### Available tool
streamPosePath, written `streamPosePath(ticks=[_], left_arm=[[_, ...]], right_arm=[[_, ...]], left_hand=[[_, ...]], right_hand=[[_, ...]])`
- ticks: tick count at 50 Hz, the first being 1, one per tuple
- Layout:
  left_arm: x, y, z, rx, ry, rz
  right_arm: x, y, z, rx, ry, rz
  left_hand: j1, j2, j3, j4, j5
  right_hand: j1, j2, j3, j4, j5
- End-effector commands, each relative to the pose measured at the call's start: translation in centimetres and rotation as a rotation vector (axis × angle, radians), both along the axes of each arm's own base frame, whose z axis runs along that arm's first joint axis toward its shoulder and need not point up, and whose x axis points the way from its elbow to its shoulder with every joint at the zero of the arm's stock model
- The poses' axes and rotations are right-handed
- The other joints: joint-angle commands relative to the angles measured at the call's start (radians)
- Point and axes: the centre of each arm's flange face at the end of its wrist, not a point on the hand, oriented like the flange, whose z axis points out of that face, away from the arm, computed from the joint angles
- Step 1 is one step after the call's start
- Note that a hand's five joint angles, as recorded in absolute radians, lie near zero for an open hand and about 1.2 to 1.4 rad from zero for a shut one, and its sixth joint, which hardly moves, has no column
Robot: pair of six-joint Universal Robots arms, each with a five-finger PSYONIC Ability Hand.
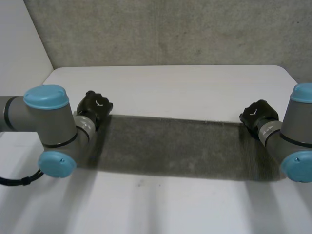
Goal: Fold the laundry
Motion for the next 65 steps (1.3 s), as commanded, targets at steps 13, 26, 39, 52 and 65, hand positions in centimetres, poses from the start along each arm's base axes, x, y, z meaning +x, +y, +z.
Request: streamPosePath(ticks=[13,26,39,52,65], left_arm=[[-1.4,-1.3,-0.6,-0.086,0.036,0.013],[1.0,3.6,5.1,-0.045,0.305,0.073],[3.2,6.3,5.8,0.069,0.569,0.146],[5.8,5.1,5.4,0.031,0.585,0.222],[5.5,5.3,5.4,0.028,0.588,0.211]], right_arm=[[1.0,-1.2,1.4,-0.221,-0.101,-0.035],[-0.4,3.4,5.3,-0.183,-0.162,-0.047],[-3.5,7.9,3.6,0.243,-0.419,-0.09],[-4.7,8.2,0.7,0.322,-0.443,-0.11],[-5.3,7.1,-0.7,0.313,-0.432,-0.131]], left_hand=[[-1.02,-1.043,-1.042,-1.043,-1.038],[-1.02,-1.043,-1.042,-1.043,-1.038],[-1.02,-1.043,-1.042,-1.043,-1.038],[-1.02,-1.043,-1.042,-1.043,-1.038],[-1.02,-1.043,-1.042,-1.043,-1.038]], right_hand=[[-0.775,-1.001,-1.008,-1.019,-0.986],[-0.775,-1.001,-1.008,-1.019,-0.986],[-0.599,-0.824,-0.831,-0.842,-0.809],[-0.372,-0.598,-0.605,-0.615,-0.583],[-0.04,-0.266,-0.273,-0.283,-0.251]])
